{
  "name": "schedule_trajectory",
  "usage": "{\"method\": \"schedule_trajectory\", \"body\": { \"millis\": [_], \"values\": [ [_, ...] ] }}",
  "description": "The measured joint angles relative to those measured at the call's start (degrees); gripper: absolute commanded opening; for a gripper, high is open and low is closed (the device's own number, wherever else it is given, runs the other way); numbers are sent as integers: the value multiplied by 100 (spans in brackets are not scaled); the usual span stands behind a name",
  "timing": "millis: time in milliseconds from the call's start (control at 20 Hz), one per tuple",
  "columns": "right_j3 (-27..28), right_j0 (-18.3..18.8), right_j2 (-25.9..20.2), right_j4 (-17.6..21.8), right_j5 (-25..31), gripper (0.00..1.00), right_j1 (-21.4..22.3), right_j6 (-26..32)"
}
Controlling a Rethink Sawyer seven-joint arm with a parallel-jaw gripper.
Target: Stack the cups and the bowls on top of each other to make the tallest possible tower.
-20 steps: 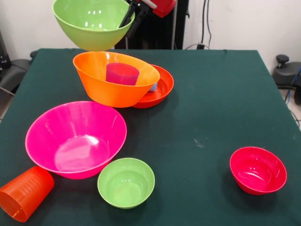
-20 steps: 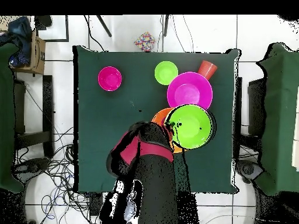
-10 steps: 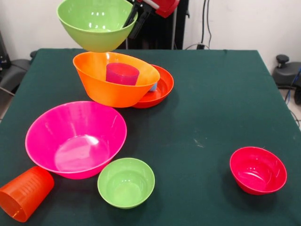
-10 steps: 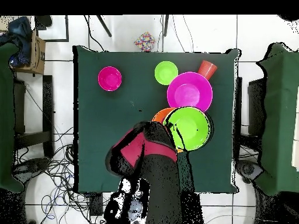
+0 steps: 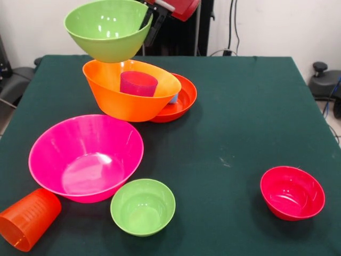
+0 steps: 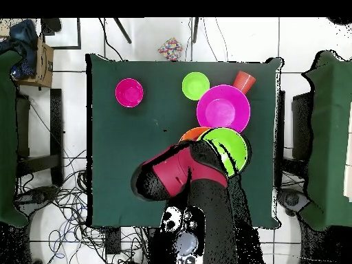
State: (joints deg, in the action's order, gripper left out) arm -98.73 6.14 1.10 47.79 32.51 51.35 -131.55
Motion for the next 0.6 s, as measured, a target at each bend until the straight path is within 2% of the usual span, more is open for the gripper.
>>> {"method": "schedule_trajectory", "body": {
  "millis": [600],
  "values": [
    [0,167,-251,-386,1,0,77,0]
  ]
}}
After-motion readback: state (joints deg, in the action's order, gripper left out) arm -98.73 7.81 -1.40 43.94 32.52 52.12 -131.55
